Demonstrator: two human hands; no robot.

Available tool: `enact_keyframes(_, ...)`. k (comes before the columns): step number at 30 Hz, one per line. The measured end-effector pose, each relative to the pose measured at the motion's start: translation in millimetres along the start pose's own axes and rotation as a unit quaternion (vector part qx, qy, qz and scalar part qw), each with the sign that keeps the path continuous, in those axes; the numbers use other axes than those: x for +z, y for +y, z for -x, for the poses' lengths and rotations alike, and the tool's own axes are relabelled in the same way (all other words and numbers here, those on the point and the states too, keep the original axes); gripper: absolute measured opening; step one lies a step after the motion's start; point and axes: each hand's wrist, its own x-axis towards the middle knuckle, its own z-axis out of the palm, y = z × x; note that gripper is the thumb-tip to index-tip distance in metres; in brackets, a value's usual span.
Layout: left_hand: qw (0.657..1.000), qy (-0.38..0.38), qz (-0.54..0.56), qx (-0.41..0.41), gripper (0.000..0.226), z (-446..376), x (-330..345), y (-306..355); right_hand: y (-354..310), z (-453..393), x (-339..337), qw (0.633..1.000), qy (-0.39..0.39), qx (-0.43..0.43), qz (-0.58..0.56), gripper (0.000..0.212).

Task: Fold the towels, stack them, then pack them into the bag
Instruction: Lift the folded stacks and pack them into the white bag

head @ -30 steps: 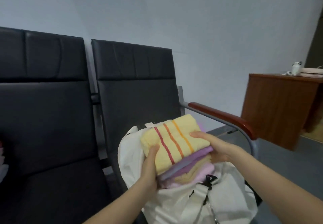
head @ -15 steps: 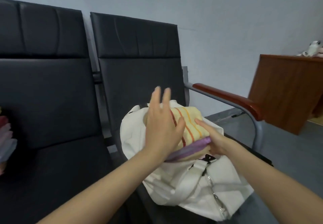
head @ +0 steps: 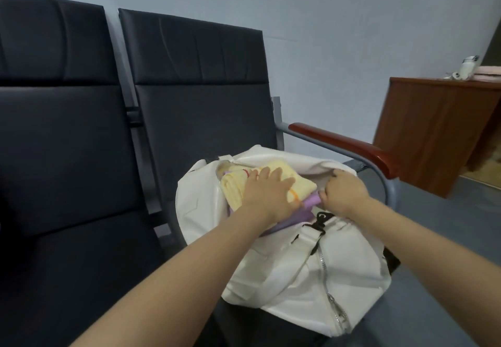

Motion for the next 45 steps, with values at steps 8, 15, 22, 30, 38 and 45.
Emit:
enact_keyframes(8,0.997,0.059,0.012,-0.039,0.065,-31,0,1,6,47,-65,0.986,-0.075,-0.104,0.108,0.04)
enact_keyframes(15,0.969,0.208,0.059,0.123,0.056,16,-1,0,-52,65,-43,0.912,-0.24,-0.069,-0.325,0.04)
enact_keyframes(22,0.989,0.101,-0.046,0.094,0.048,36,17,-31,-61,100,-5,0.827,-0.369,-0.005,-0.423,0.028)
enact_keyframes(30,0.965,0.213,0.153,-0.019,0.049,35,7,-39,-87,59,2,0.531,-0.177,0.311,-0.768,0.033)
enact_keyframes(38,0.966,0.128,0.202,-0.102,0.048,31,6,-54,-111,25,25,0.517,-0.051,0.314,-0.795,0.03)
enact_keyframes(45,0.974,0.112,0.169,-0.098,0.049,37,7,-44,-79,49,15,0.883,-0.25,0.146,-0.369,0.029)
